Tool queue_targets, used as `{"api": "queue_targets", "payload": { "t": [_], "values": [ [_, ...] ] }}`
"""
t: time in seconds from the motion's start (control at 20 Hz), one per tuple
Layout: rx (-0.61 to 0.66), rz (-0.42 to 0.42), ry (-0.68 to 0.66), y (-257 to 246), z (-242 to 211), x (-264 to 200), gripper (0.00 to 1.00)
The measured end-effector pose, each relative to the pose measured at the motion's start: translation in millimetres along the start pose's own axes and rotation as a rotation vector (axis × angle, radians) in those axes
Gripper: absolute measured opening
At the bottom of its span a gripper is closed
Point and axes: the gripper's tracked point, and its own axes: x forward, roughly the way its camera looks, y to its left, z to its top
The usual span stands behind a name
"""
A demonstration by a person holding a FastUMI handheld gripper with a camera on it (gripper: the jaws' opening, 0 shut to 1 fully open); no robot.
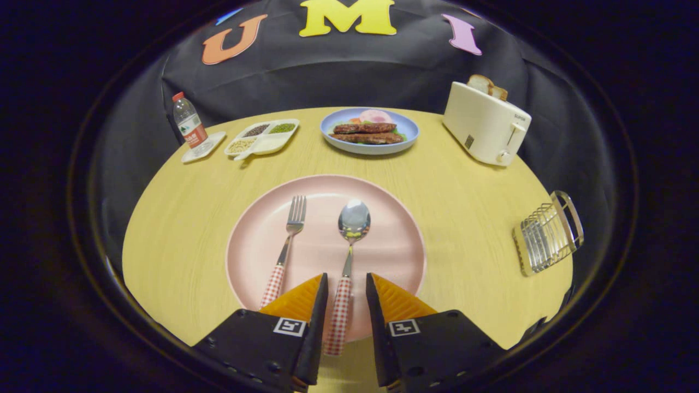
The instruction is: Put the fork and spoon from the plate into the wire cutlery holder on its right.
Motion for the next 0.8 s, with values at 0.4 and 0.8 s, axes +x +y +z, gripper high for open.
{"api": "queue_targets", "payload": {
  "t": [0.4, 0.8],
  "values": [
    [-0.012, -0.03, 0.044, -11, 3, -5, 0.05],
    [-0.048, -0.024, 0.005, -46, 37, -73, 0.05]
  ]
}}
